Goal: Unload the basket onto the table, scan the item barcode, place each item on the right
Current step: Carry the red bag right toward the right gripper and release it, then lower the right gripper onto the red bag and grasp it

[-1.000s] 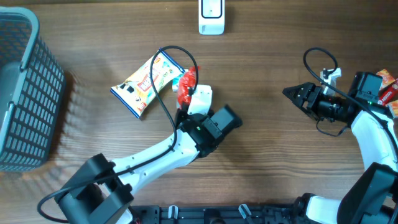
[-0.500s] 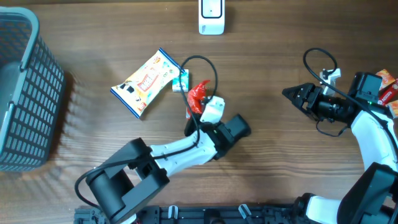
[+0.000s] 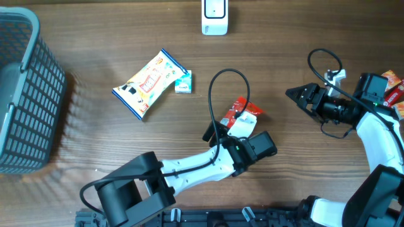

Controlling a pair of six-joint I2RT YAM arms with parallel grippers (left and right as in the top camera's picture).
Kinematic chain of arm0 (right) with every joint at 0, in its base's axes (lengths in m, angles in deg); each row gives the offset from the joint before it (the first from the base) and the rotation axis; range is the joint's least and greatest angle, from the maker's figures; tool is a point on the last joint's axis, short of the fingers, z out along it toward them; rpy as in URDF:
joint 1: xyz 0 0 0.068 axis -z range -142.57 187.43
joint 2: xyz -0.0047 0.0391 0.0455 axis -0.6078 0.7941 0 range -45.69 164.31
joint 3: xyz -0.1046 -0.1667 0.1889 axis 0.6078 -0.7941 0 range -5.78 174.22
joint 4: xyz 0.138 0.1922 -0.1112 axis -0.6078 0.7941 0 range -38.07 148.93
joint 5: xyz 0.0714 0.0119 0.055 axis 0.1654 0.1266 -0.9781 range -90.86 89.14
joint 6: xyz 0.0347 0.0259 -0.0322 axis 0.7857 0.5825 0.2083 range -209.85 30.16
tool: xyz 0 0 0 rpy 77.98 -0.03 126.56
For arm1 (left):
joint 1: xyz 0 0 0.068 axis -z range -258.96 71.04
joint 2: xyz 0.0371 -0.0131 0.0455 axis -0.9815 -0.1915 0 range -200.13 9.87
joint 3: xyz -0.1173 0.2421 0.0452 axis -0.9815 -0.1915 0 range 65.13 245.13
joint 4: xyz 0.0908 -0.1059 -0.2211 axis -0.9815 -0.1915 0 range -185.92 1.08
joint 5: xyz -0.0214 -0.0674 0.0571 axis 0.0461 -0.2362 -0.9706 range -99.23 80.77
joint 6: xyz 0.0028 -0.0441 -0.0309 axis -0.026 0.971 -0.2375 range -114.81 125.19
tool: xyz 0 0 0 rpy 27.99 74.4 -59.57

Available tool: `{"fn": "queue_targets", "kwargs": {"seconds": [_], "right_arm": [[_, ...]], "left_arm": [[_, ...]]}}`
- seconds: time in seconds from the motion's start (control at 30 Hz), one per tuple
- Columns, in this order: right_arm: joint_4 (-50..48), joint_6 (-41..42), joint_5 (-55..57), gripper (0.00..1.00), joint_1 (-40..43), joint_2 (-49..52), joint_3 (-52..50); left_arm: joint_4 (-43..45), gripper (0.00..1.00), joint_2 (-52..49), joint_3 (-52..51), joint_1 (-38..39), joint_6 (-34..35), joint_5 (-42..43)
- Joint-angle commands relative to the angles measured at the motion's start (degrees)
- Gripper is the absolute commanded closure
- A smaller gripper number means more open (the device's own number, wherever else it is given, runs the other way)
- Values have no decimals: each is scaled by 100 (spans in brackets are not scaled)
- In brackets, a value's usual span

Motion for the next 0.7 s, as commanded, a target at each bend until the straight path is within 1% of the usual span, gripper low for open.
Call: {"fn": "queue_targets", "kwargs": {"seconds": [0.0,0.07,0.13,0.3,0.4,0.5,0.53,0.57,0.6,0.67], "right_arm": [[31,-118,-302,12,4,-72,157],[57,-116,-415,12,4,-72,157],[133,-116,-426,12,4,-72,168],[553,-129,-380,11,-15,-72,168],[1029,-476,-356,11,-192,-72,168],[1333,-640,227,45,-734,-72,168],[1351,-629,505,69,-997,-72,168],[1338,-629,730,86,-1285,-72,168],[1279,-603,879,96,-1589,-72,168],[1051,-459,1113,96,-2186,-72,177]], "left_arm": [[-96,0,295,101,-109,42,223],[-168,0,566,116,-177,125,240],[-310,0,970,127,-308,376,295],[-616,0,2138,127,-876,382,1357],[-859,0,2730,125,-1322,389,1786],[-1244,0,3128,125,-1971,826,1891],[-1379,0,3185,125,-2192,922,1891],[-1515,0,3213,125,-2406,984,1891],[-1661,0,3215,125,-2621,1078,1891],[-1919,0,3209,125,-2966,1252,1915]]}}
